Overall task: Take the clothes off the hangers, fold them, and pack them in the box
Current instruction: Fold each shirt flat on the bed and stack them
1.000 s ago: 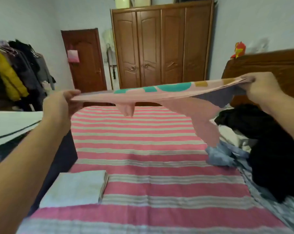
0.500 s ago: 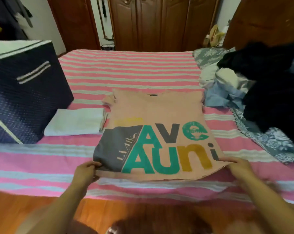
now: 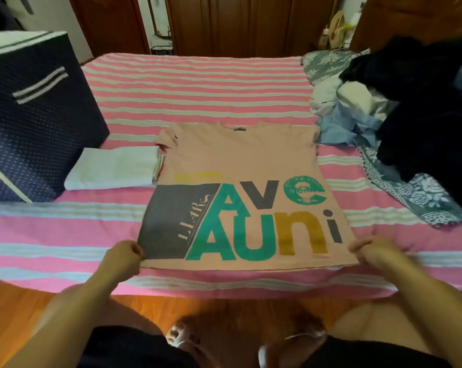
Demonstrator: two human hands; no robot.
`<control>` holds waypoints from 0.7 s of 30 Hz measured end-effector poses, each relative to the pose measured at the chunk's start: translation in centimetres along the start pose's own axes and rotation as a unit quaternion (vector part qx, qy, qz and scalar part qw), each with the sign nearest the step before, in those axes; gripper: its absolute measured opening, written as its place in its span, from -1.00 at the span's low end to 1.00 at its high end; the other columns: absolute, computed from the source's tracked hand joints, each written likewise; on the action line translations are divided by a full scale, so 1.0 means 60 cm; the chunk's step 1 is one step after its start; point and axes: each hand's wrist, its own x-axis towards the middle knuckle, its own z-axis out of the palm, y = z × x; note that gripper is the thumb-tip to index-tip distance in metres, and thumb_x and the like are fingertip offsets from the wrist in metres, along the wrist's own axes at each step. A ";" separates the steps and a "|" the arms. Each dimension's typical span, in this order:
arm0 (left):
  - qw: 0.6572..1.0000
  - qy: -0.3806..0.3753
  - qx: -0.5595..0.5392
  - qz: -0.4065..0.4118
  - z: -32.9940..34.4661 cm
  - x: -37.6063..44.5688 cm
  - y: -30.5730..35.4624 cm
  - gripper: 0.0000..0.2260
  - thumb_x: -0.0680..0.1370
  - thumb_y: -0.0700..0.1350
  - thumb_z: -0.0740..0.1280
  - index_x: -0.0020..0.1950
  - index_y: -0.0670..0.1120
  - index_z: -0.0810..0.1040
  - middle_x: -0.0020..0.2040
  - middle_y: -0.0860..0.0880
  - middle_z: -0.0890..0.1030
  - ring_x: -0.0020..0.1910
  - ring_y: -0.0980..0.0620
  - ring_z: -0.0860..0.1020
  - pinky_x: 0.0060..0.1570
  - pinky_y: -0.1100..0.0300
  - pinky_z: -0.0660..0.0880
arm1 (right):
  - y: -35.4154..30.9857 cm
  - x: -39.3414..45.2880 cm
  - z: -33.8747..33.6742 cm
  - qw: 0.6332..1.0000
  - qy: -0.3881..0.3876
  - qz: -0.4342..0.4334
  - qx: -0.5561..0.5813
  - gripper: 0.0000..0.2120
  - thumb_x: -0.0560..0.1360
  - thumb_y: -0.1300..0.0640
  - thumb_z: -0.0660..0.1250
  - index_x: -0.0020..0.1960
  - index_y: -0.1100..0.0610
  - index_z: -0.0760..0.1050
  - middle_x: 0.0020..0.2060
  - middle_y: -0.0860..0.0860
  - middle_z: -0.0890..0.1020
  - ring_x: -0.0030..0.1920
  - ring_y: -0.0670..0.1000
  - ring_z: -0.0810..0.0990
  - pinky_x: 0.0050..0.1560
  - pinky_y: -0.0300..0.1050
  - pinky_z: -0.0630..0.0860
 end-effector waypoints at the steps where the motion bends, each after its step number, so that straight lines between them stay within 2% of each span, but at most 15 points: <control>1: 0.995 -0.026 0.091 0.014 0.002 0.006 0.002 -0.84 0.58 -0.24 0.26 0.05 -0.13 0.63 0.01 -0.14 0.68 -0.16 -0.07 0.61 -0.10 0.06 0.57 | -0.005 -0.006 0.002 0.998 -0.028 -0.009 -0.055 -0.70 0.44 0.50 0.30 -0.20 0.15 0.66 -0.23 0.09 0.65 -0.14 0.14 0.58 -0.11 -0.09 0.49; 2: 0.978 -0.043 0.200 0.032 0.001 0.010 0.013 -0.78 0.61 -0.13 0.21 0.18 -0.06 0.59 0.13 -0.12 0.62 -0.05 -0.09 0.59 0.00 0.05 0.56 | -0.018 -0.010 -0.001 0.993 -0.050 -0.021 -0.106 -0.73 0.45 0.46 0.32 -0.19 0.15 0.68 -0.24 0.08 0.66 -0.15 0.13 0.60 -0.14 -0.12 0.49; 3: 0.963 -0.034 0.262 0.054 0.000 0.019 0.027 -0.75 0.62 -0.06 0.18 0.23 -0.01 0.55 0.20 -0.11 0.56 0.01 -0.10 0.56 0.06 0.04 0.56 | -0.037 -0.005 -0.009 0.986 -0.049 -0.038 -0.152 -0.76 0.47 0.40 0.34 -0.19 0.12 0.69 -0.22 0.07 0.68 -0.14 0.12 0.62 -0.15 -0.13 0.49; 4: 0.958 -0.020 0.277 0.078 -0.008 0.021 0.055 -0.79 0.62 -0.04 0.17 0.18 0.00 0.54 0.19 -0.11 0.53 -0.01 -0.10 0.54 0.04 0.03 0.55 | -0.058 0.007 -0.022 0.981 -0.022 -0.060 -0.181 -0.79 0.49 0.32 0.36 -0.19 0.07 0.69 -0.18 0.05 0.69 -0.10 0.12 0.64 -0.13 -0.13 0.50; 7: 0.962 0.022 0.188 0.197 -0.019 0.049 0.157 -0.84 0.58 -0.09 0.25 -0.12 -0.05 0.59 -0.04 -0.12 0.65 -0.15 -0.09 0.59 -0.12 0.06 0.56 | -0.144 0.069 -0.071 0.979 0.054 -0.117 -0.161 -0.87 0.55 0.16 0.36 -0.15 0.07 0.65 -0.06 0.09 0.70 0.00 0.18 0.64 0.04 0.02 0.59; 8: 0.961 0.020 0.167 0.221 -0.018 0.062 0.196 -0.85 0.57 -0.10 0.26 -0.10 -0.05 0.63 -0.06 -0.09 0.67 -0.13 -0.10 0.61 -0.09 0.05 0.57 | -0.175 0.095 -0.086 0.982 0.058 -0.126 -0.127 -0.86 0.55 0.15 0.35 -0.12 0.14 0.65 -0.05 0.12 0.69 0.00 0.21 0.65 0.05 0.08 0.60; 10: 0.954 0.011 0.145 0.262 -0.002 0.102 0.270 -0.84 0.59 -0.09 0.30 0.09 -0.03 0.65 0.05 -0.07 0.67 0.01 -0.11 0.62 0.02 0.04 0.56 | -0.233 0.157 -0.106 0.986 0.074 -0.130 -0.070 -0.82 0.55 0.14 0.32 -0.04 0.24 0.64 -0.07 0.16 0.68 -0.05 0.22 0.65 -0.02 0.11 0.60; 14: 0.943 0.000 0.143 0.301 0.065 0.202 0.402 -0.70 0.66 0.00 0.24 0.36 -0.03 0.54 0.27 -0.09 0.57 0.21 -0.13 0.55 0.19 0.04 0.48 | -0.312 0.291 -0.109 0.990 0.079 -0.106 -0.041 -0.78 0.52 0.25 0.32 0.08 0.34 0.62 -0.08 0.22 0.65 -0.10 0.15 0.60 -0.03 0.09 0.59; 17: 0.924 0.031 0.173 0.339 0.124 0.300 0.487 -0.62 0.66 0.07 0.21 0.44 0.00 0.47 0.39 -0.03 0.51 0.30 -0.08 0.50 0.29 0.05 0.46 | -0.354 0.377 -0.088 0.995 0.056 -0.075 -0.020 -0.80 0.50 0.33 0.31 0.10 0.33 0.61 -0.03 0.24 0.66 -0.11 0.13 0.56 0.07 0.09 0.60; 19: 0.916 0.062 0.156 0.363 0.154 0.363 0.545 -0.60 0.68 0.09 0.11 0.46 0.00 0.46 0.43 -0.05 0.48 0.36 -0.09 0.47 0.36 0.04 0.40 | -0.382 0.428 -0.069 0.994 0.072 -0.076 -0.025 -0.89 0.55 0.25 0.32 0.01 0.22 0.61 -0.11 0.16 0.65 -0.18 0.07 0.57 -0.07 -0.05 0.55; 21: 0.898 0.078 0.165 0.400 0.188 0.419 0.591 -0.50 0.65 0.13 -0.02 0.45 -0.03 0.48 0.42 -0.11 0.50 0.39 -0.15 0.44 0.37 0.01 0.37 | -0.418 0.485 -0.045 0.991 0.101 -0.065 -0.057 -0.81 0.60 0.15 0.31 0.08 0.25 0.60 -0.01 0.18 0.66 -0.08 0.14 0.60 -0.11 -0.09 0.48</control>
